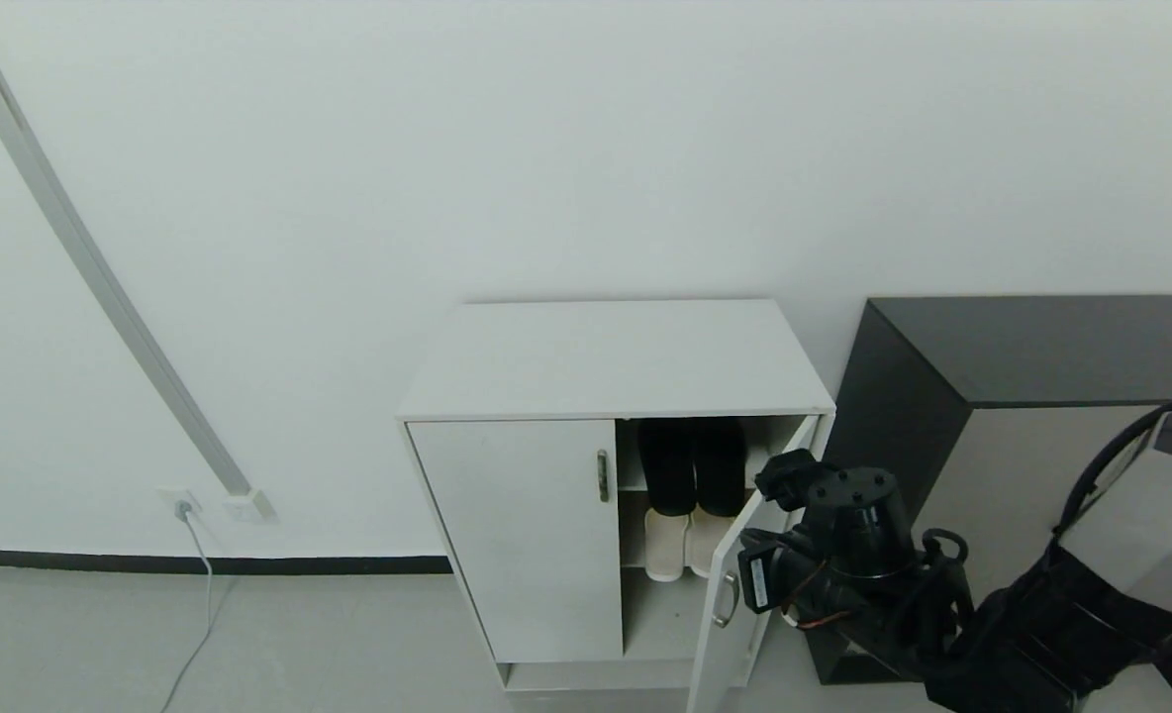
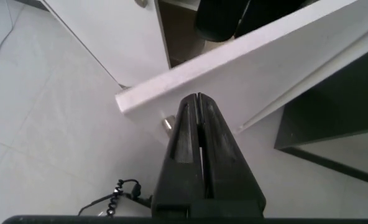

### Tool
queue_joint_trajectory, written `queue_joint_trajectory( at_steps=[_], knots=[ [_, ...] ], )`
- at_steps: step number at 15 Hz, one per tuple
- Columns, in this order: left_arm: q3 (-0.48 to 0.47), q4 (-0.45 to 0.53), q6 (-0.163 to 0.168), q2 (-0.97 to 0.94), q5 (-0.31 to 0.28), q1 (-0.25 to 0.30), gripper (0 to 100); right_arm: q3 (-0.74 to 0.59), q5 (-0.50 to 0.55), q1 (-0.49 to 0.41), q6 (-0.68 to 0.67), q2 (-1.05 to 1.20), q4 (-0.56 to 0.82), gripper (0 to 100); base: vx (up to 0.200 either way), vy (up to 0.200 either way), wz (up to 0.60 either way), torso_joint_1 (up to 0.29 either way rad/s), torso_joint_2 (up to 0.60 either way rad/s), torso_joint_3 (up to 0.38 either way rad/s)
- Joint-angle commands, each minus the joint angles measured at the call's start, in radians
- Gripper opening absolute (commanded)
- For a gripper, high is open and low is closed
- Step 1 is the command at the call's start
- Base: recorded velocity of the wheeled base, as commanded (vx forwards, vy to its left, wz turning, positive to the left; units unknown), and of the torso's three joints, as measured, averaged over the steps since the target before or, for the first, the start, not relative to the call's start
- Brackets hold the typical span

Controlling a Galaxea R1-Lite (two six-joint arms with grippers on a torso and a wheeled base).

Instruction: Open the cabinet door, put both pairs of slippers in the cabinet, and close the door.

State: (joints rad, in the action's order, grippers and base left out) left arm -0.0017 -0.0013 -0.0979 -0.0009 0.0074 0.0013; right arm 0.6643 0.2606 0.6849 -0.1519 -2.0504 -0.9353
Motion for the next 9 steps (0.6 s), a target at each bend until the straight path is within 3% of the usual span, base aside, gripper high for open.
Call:
queue_joint_trajectory(
  at_steps=[1,9],
  knots=[
    [0.000,0.000,0.000,0.001,0.000,0.000,0,0.049,0.000,0.001,0.002,-0.074,0.001,0,0.000,0.000,0.00,0.000,0.00,0.000],
    [0.000,0.000,0.000,0.001,0.000,0.000,0,0.199,-0.001,-0.036,0.025,-0.171,0.007,0,0.000,0.000,0.00,0.000,0.00,0.000]
  ],
)
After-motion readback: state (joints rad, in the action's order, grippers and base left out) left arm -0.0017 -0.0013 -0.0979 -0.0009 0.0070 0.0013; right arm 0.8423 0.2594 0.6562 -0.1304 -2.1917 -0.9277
